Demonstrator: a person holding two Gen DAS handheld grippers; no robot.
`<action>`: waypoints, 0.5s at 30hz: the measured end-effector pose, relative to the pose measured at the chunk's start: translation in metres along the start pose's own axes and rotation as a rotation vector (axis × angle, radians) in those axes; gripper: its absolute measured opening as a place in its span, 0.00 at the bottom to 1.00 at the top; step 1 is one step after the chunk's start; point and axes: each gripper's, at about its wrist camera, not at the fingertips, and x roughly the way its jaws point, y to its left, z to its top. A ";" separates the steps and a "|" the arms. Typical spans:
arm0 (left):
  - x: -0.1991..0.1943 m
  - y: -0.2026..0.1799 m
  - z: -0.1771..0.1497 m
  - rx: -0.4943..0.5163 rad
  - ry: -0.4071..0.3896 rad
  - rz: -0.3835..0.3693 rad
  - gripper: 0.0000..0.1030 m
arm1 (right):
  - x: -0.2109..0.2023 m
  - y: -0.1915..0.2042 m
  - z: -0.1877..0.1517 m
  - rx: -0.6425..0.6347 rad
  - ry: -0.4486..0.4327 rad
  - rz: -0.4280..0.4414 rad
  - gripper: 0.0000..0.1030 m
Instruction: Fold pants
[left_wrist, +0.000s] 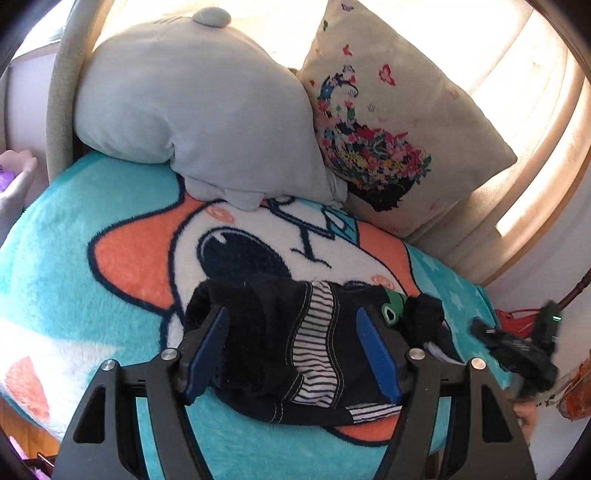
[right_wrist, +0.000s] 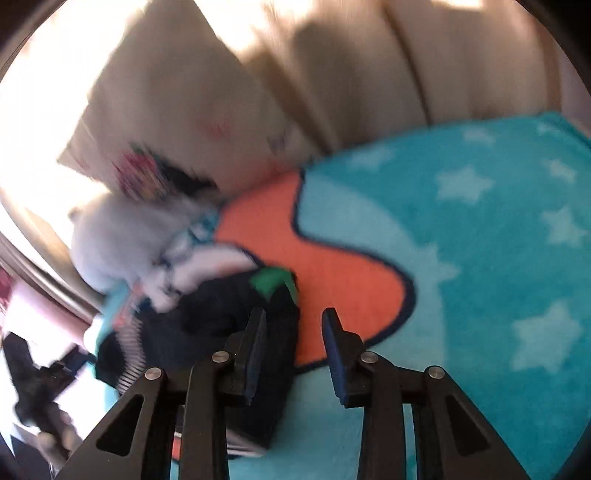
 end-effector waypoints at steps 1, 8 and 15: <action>0.001 0.000 0.001 -0.003 -0.001 -0.002 0.68 | -0.008 0.005 0.001 -0.014 -0.026 0.021 0.33; 0.000 0.001 -0.003 -0.017 0.015 -0.004 0.68 | 0.060 0.063 -0.004 -0.122 0.141 0.160 0.33; -0.026 0.050 0.009 -0.100 -0.067 0.093 0.68 | 0.092 0.065 -0.021 -0.099 0.253 0.155 0.32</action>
